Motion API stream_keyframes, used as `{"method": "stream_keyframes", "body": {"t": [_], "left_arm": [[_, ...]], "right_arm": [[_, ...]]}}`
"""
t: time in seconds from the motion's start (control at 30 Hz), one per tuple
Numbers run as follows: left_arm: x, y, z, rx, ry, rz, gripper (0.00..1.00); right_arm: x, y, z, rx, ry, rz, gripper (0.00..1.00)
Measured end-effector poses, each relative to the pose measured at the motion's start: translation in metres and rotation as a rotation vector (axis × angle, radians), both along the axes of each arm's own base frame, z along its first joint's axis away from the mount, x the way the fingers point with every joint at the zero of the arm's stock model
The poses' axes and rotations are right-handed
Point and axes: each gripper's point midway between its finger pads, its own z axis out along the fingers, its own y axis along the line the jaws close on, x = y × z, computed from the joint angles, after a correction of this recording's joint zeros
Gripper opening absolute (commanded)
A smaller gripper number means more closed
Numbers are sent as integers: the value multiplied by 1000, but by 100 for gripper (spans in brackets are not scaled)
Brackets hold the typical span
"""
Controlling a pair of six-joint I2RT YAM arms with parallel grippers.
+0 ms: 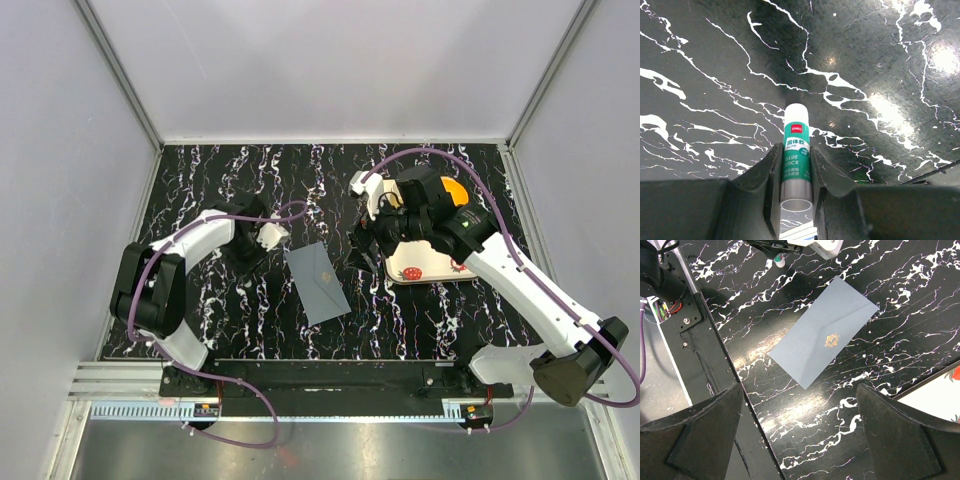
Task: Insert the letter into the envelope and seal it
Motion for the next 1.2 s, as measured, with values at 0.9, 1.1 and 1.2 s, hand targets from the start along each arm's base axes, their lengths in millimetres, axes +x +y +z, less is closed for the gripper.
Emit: {"method": "stream_keyframes", "body": {"t": [0.9, 1.1, 1.2], "left_arm": [[14, -6, 9, -16, -5, 2, 0], [30, -13, 55, -55, -74, 1, 0], [38, -16, 74, -81, -133, 1, 0]], "right_arm": [[0, -2, -6, -9, 12, -4, 98], [-1, -2, -6, -7, 17, -8, 98], [-1, -2, -6, -6, 19, -10, 98]]}}
